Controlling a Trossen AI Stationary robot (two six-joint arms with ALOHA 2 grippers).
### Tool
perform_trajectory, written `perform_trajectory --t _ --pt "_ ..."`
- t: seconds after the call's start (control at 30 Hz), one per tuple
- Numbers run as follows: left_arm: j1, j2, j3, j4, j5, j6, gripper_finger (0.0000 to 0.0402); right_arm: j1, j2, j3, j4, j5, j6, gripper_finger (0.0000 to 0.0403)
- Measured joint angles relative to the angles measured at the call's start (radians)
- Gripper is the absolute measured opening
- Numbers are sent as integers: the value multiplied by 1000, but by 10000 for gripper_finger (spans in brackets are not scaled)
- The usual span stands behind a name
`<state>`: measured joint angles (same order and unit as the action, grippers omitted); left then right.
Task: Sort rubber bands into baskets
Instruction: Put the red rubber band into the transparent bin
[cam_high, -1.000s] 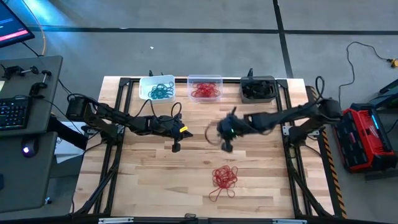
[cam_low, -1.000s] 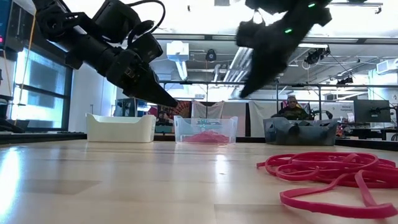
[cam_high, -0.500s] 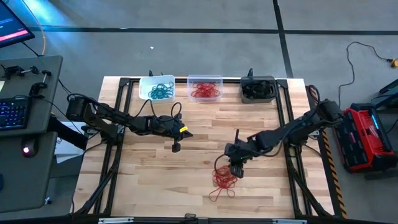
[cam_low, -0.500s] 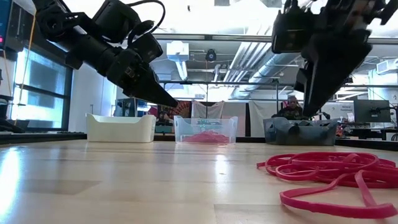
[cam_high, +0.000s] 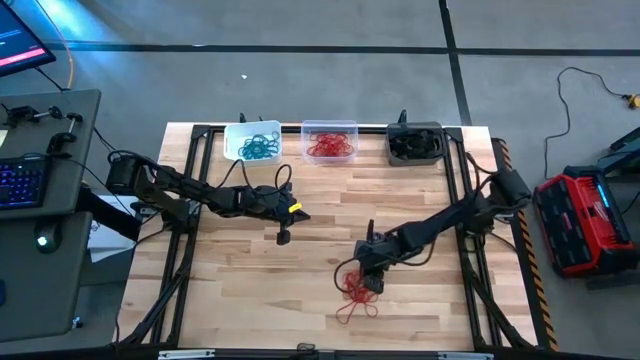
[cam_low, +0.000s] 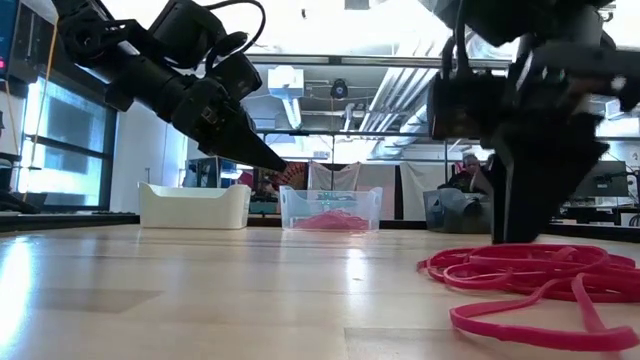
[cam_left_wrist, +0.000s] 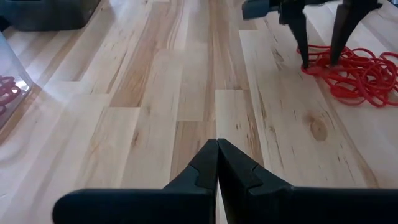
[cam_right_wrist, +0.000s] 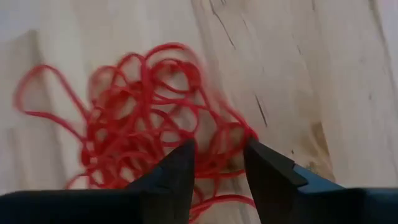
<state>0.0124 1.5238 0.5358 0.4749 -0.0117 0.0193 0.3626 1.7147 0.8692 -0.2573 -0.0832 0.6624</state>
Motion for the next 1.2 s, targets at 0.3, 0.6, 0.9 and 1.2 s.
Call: perform_trajectory --t 0.3,0.6,0.9,1.2 --pt "0 0 0 1 0 1 0 -11 18 36 -49 34 -118 25" --pt "0 0 0 1 0 15 0 -95 18 196 -125 196 -360 3" --pt "0 0 0 1 -1 18 0 -246 18 278 -119 373 -509 0" --pt "0 0 0 0 -137 2 12 -334 17 281 -23 362 -633 0"
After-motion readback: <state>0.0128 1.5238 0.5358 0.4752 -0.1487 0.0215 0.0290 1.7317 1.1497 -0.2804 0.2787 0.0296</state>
